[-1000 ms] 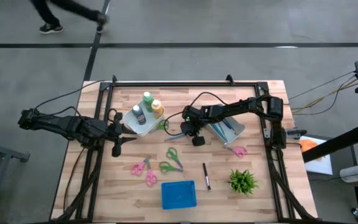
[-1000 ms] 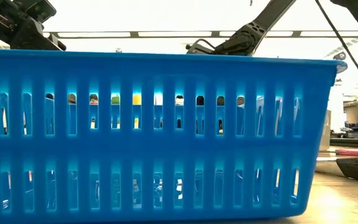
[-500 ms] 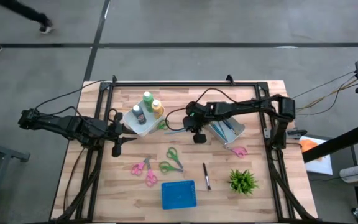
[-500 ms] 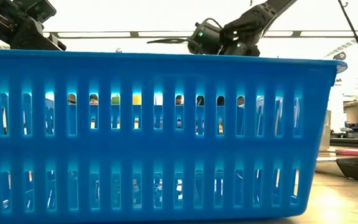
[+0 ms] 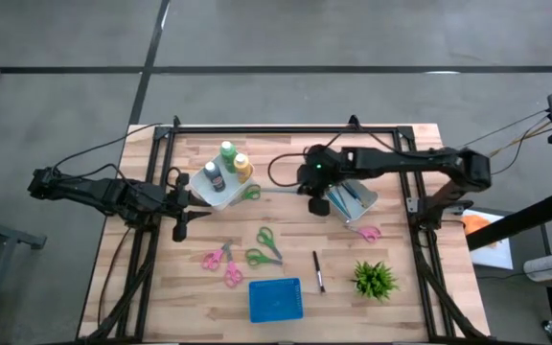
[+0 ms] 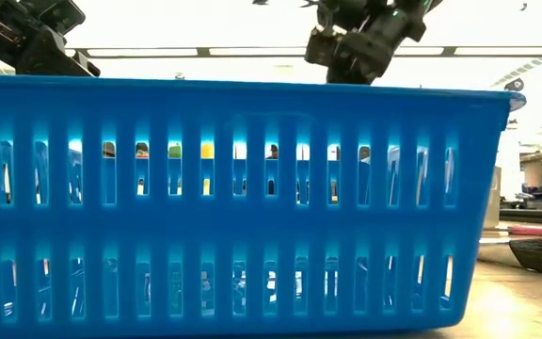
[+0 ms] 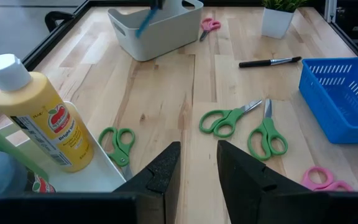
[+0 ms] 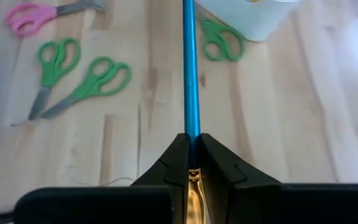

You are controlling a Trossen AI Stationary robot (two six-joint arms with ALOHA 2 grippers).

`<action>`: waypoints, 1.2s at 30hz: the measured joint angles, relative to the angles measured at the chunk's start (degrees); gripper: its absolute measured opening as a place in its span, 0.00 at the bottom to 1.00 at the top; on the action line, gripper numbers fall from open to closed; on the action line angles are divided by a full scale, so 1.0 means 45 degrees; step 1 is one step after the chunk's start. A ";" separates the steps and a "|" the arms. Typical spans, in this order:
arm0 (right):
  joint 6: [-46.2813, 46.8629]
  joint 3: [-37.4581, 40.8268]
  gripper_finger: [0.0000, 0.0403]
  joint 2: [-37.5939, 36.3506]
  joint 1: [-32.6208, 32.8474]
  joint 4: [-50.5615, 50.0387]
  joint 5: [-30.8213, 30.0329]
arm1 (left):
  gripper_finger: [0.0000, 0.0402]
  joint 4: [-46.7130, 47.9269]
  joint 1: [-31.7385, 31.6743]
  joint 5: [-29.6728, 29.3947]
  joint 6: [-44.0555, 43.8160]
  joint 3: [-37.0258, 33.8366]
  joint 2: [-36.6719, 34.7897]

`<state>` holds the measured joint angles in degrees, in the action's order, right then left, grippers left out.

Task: Pick & Place Paint Supplies
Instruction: Put the blue paintbrush into the gray bin

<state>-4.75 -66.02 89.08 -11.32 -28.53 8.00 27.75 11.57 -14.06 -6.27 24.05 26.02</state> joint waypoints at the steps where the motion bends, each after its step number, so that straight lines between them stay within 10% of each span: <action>1: 0.0237 0.0017 0.05 -0.0281 0.0019 -0.0295 -0.0327 | 0.27 0.0004 0.0000 -0.0005 -0.0001 0.0000 0.0000; 20: 0.6309 0.4757 0.05 -0.5967 0.0132 -0.1342 -0.4517 | 0.27 0.0002 0.0000 -0.0002 -0.0002 0.0000 0.0000; 36: 0.9169 0.8183 0.05 -0.7898 0.0128 -0.0689 -0.4370 | 0.27 0.0004 0.0000 -0.0005 -0.0002 0.0000 0.0000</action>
<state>36.51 -29.19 53.54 -10.74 -31.63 -11.67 27.77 11.57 -14.09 -6.28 24.05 26.02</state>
